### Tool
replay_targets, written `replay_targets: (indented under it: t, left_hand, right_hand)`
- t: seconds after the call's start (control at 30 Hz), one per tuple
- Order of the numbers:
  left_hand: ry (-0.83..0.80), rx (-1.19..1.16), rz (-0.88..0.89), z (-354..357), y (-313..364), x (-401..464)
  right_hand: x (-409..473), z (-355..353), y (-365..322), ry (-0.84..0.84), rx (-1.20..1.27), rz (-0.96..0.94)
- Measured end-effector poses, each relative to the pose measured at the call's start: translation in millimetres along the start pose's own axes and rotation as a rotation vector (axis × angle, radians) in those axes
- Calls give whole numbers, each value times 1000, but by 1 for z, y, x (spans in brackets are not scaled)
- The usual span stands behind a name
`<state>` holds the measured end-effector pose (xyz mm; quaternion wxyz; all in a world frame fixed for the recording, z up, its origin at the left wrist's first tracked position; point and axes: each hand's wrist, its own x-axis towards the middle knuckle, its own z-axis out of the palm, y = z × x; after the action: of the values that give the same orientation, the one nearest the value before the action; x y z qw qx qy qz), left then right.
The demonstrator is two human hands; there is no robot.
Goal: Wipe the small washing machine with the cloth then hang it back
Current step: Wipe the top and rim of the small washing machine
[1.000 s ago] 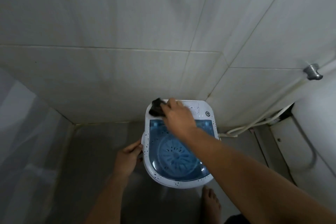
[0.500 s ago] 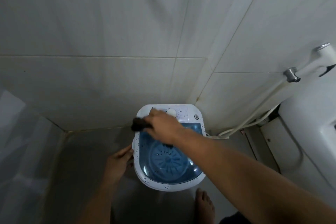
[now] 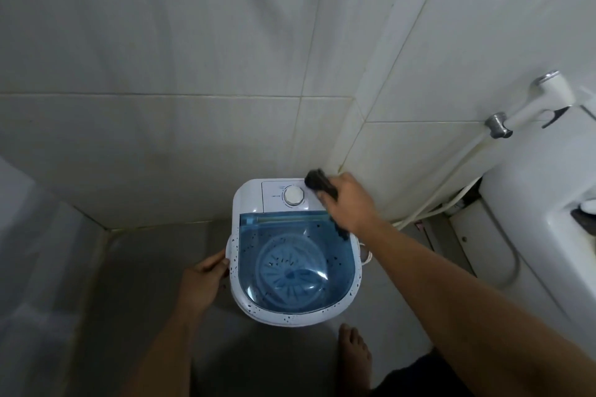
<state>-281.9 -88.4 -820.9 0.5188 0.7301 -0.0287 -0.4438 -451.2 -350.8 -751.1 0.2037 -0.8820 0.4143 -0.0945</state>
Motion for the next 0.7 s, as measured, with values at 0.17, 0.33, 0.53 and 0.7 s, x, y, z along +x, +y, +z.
replay_targets:
  t: [0.17,0.33,0.53,0.7]
  left_hand:
    - [69,72,25,1,1,-2]
    - [59,29,-20,3,0,-1]
    - [56,64,-18,4,6,-6]
    - [91,54,-47,7,7,-9]
  right_hand:
    - [9,18,-17,62,-71,91]
    - [-41,26,-18,0,-182,-63]
    - [-33,-23,11,-211,-33,-289]
    - [0,-15,22,37,-86,16]
